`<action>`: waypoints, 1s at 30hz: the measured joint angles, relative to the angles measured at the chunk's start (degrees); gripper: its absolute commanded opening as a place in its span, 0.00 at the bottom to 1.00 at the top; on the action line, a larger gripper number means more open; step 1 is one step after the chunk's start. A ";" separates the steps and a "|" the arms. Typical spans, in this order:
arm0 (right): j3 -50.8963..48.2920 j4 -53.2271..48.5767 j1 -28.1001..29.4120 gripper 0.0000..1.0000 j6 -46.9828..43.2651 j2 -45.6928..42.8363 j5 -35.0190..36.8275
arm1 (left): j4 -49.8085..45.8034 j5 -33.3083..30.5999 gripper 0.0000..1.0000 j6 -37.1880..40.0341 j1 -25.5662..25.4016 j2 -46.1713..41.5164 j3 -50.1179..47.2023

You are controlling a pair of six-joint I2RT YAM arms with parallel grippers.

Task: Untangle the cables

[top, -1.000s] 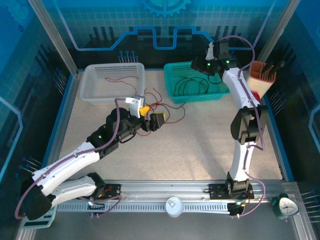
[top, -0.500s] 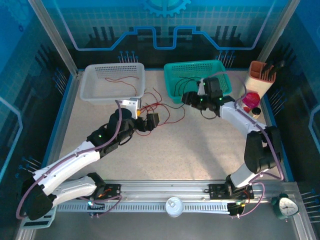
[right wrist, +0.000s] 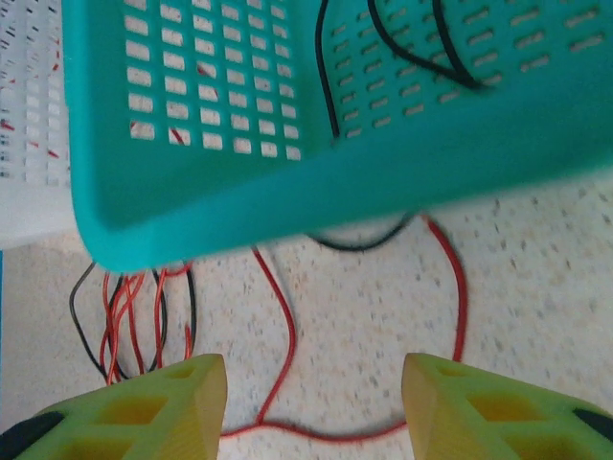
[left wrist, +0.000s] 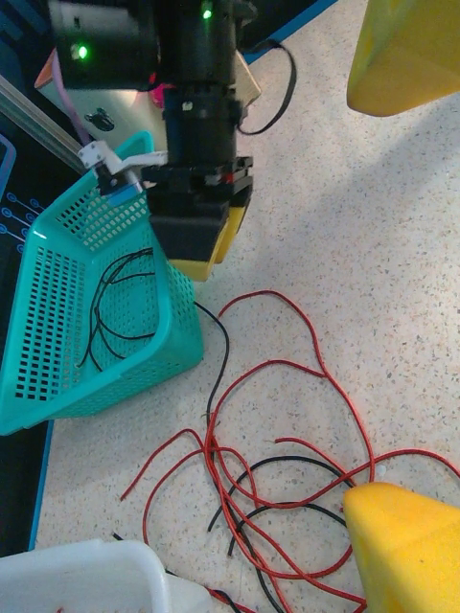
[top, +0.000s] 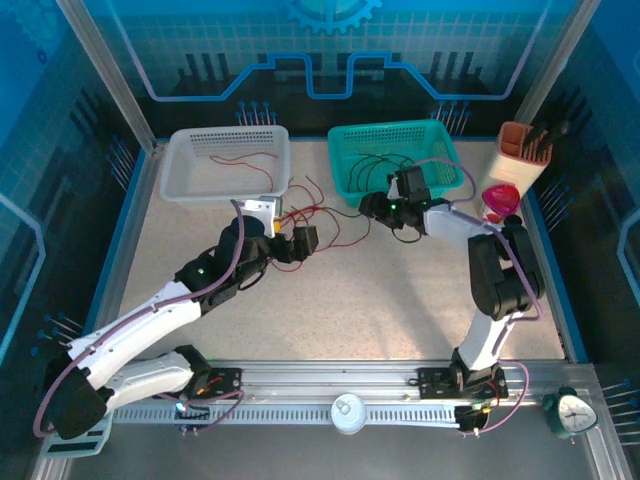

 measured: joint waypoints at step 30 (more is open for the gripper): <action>3.78 -1.73 1.55 0.44 -0.68 6.10 5.57 | 0.57 1.55 0.99 -0.02 1.29 1.16 0.00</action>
